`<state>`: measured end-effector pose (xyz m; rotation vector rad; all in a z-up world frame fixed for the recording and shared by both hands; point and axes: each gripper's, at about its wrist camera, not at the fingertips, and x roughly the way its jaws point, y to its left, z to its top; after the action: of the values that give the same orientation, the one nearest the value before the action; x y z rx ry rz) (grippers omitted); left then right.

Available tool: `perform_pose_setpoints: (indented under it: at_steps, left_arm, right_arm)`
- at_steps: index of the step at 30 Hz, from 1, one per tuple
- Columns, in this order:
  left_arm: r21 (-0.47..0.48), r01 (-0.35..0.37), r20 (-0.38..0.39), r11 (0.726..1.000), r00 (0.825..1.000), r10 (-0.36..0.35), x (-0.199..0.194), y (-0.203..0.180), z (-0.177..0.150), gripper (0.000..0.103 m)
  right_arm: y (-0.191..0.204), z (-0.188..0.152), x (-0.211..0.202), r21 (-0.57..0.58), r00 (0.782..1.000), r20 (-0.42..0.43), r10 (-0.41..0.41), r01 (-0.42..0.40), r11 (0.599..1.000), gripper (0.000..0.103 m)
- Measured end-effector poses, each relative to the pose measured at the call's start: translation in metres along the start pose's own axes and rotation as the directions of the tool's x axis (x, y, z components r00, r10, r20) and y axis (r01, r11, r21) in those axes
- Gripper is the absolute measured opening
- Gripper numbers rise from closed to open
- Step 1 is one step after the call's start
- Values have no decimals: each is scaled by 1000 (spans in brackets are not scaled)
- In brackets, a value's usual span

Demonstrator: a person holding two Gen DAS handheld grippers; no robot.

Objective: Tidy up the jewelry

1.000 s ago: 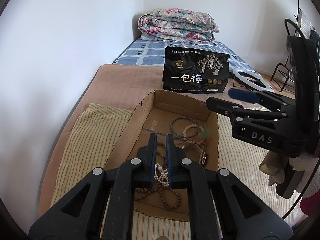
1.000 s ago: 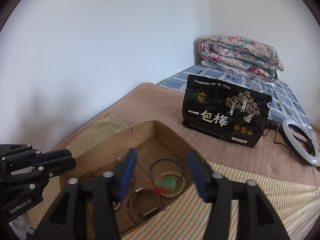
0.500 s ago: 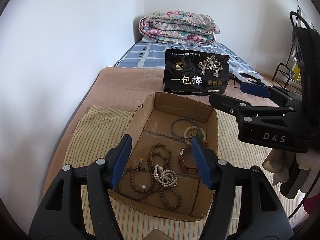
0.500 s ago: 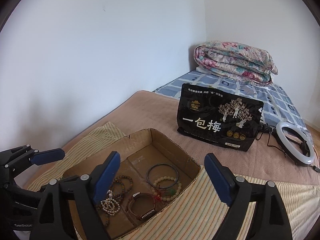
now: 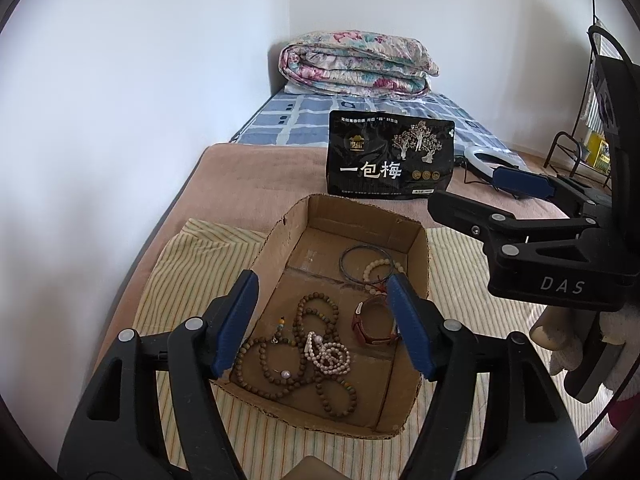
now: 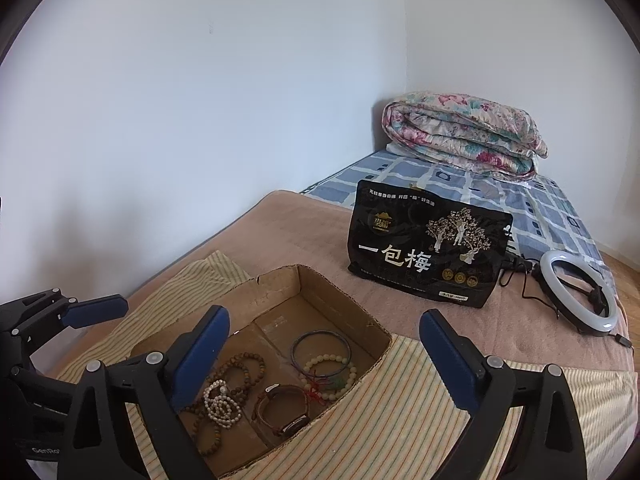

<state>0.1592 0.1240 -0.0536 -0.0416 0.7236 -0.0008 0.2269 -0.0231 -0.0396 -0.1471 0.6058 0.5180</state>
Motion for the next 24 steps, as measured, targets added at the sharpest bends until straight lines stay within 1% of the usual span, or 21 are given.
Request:
perform_pose_setpoints:
  at_steps: [9,13,21,23,24]
  left_arm:
    - [-1,-3,37,1000,999,3,-21,-3,2,69]
    - [-6,-4,50,1000,999,5,-33,-6,2,69]
    - [0,-22,107,1000,994,22,-66,-14,2,70]
    - [0,-20,114,1000,993,20,-74,-17,0,74]
    - [-2,-19,118,1000,993,19,-77,-18,0,80]
  right_arm:
    - [-2,1,-27,-2,1000,23,-21,21,1000,97]
    - [-3,1,-46,-5,999,42,-30,30,1000,98]
    - [-8,-5,-85,-3,996,74,-46,47,999,100]
    - [-9,-8,-96,-11,994,86,-61,62,998,101]
    - [-9,-10,-100,-13,994,90,-65,67,998,102]
